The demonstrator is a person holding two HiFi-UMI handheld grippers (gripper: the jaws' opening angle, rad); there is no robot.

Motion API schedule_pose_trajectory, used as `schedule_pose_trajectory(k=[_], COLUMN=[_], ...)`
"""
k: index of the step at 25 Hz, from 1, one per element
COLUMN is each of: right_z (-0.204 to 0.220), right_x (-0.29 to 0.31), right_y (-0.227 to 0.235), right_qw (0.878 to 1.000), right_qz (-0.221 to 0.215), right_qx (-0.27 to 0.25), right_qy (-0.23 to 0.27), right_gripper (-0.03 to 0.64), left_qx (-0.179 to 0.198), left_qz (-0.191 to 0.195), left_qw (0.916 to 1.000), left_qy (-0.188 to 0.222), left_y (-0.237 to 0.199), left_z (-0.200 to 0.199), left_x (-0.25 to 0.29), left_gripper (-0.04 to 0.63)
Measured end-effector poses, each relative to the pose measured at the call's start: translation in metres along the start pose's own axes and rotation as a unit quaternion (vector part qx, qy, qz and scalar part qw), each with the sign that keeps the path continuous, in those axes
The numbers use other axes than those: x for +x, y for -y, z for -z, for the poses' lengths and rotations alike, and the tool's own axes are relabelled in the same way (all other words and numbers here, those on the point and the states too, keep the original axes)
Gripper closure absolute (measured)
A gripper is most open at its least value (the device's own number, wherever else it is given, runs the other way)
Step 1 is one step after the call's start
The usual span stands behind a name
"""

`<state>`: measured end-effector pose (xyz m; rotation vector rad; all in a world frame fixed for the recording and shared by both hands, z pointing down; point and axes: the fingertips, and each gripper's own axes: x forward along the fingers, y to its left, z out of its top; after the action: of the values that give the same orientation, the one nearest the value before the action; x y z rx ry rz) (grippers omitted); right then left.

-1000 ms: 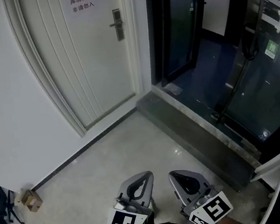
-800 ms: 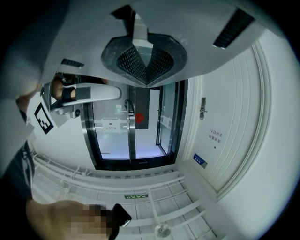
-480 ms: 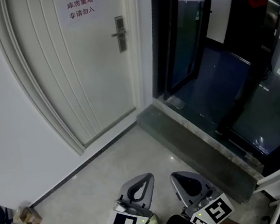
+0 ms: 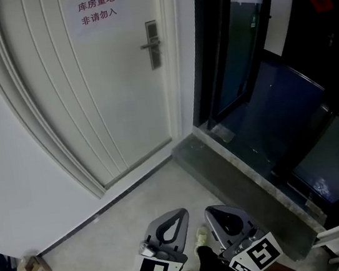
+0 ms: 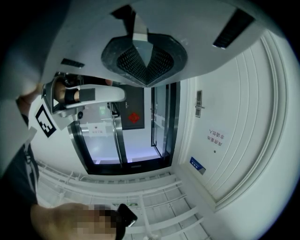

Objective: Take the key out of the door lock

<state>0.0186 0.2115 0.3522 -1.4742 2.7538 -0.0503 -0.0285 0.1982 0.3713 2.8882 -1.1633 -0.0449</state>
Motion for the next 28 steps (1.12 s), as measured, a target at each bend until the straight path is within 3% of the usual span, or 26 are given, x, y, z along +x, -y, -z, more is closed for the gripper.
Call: schedule_pose_trajectory(k=[15,28], right_z=[-0.02,-0.033], right_x=[0.157,0.284], right_y=[0.19,0.269], right_qw=[0.997,0.996], right_qz=[-0.073,-0.087], right_qx=[0.002,0.007], right_qy=[0.0,0.029], right_gripper=[0.604,0.604], left_qx=[0.007,0.011], left_qz=[-0.068,-0.074], left_qw=[0.9976,0.9972], left_qy=[0.001,0.009], left_y=[-0.114,-0.212], left_z=[-0.019,-0.02], left_x=[0.212,0.322], left_gripper=[0.591,0.591])
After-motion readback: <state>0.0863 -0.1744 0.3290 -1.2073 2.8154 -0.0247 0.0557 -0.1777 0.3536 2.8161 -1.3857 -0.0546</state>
